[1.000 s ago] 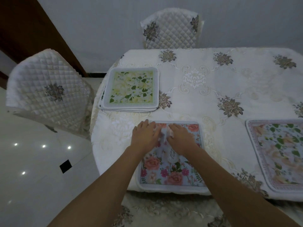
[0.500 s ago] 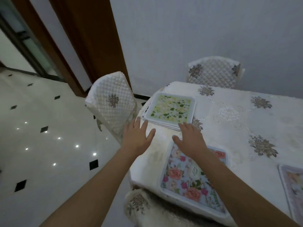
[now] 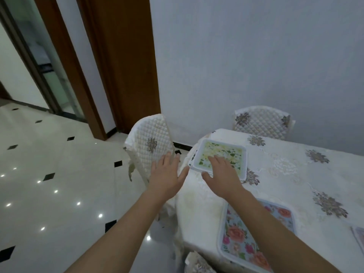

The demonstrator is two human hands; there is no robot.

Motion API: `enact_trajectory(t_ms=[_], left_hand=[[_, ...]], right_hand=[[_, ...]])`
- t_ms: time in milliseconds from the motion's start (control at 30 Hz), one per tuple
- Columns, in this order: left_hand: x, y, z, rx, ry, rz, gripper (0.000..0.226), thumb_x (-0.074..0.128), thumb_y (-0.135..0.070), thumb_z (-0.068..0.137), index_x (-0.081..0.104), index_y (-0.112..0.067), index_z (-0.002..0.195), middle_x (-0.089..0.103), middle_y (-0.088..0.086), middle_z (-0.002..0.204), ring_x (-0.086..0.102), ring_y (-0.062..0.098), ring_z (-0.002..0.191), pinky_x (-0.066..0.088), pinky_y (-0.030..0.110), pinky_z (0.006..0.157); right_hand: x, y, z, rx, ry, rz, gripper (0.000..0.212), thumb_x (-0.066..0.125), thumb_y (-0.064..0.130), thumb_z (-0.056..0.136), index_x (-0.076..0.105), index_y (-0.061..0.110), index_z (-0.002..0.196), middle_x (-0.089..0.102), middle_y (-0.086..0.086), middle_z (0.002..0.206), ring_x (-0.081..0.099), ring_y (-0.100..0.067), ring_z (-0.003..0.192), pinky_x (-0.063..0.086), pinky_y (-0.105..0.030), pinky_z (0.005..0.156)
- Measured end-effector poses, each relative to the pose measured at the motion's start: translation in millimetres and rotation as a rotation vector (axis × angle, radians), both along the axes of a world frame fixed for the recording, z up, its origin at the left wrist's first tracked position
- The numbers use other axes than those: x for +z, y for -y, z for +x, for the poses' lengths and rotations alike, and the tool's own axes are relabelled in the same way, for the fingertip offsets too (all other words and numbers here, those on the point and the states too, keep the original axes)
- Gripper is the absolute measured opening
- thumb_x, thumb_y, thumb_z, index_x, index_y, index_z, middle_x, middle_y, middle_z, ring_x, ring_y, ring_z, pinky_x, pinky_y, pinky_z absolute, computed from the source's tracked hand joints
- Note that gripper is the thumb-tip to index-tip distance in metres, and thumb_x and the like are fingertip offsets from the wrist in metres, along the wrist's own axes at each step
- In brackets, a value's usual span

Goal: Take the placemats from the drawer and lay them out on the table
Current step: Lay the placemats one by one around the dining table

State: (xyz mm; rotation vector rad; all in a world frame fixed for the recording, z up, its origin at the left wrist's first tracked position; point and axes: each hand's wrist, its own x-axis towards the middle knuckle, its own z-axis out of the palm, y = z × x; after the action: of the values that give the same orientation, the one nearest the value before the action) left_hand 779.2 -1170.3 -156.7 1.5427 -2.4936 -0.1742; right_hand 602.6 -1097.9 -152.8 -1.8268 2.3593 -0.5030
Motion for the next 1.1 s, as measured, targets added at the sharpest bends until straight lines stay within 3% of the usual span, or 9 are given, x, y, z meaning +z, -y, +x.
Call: enact_trajectory(t_ms=[233,433,900,1100], left_hand=[[7.3,51.0,114.8,-0.039,-0.031,0.001,0.062,0.016,-0.059,0.098,0.018,-0.031,0.153,0.01,0.002,0.163,0.009,0.022,0.149,0.005,0.047,0.12],[5.8,85.6,174.6,-0.033,-0.08,-0.02,0.063,0.016,-0.06,0.098,0.021,-0.028,0.153,0.016,0.005,0.162,0.013,0.023,0.148,0.007,0.046,0.12],[-37.4,197.5,163.2,-0.065,-0.052,0.107,0.061,0.018,-0.057,0.1,0.02,-0.027,0.153,0.011,0.004,0.163,0.008,0.021,0.149,0.004,0.048,0.121],[-32.7,262.4,127.5,-0.09,-0.004,0.061,0.072,0.007,-0.063,0.092,0.023,-0.028,0.152,0.017,0.004,0.162,0.012,0.019,0.148,0.006,0.048,0.12]], right_hand=[[-1.6,49.6,118.5,0.002,0.122,-0.018,0.063,0.045,0.043,0.096,0.027,0.017,0.15,0.025,-0.005,0.157,0.02,-0.024,0.145,0.02,-0.04,0.118],[-0.8,88.5,184.6,0.029,0.138,-0.008,0.062,0.048,0.041,0.095,0.028,0.018,0.149,0.031,-0.004,0.153,0.027,-0.023,0.141,0.023,-0.036,0.114],[-44.8,214.5,187.0,0.001,0.168,0.097,0.056,0.049,0.038,0.095,0.034,0.016,0.144,0.04,-0.005,0.146,0.035,-0.024,0.134,0.028,-0.037,0.11],[-46.7,283.3,156.0,-0.015,0.198,0.053,0.054,0.051,0.04,0.091,0.038,0.017,0.139,0.045,-0.004,0.14,0.039,-0.025,0.129,0.033,-0.042,0.109]])
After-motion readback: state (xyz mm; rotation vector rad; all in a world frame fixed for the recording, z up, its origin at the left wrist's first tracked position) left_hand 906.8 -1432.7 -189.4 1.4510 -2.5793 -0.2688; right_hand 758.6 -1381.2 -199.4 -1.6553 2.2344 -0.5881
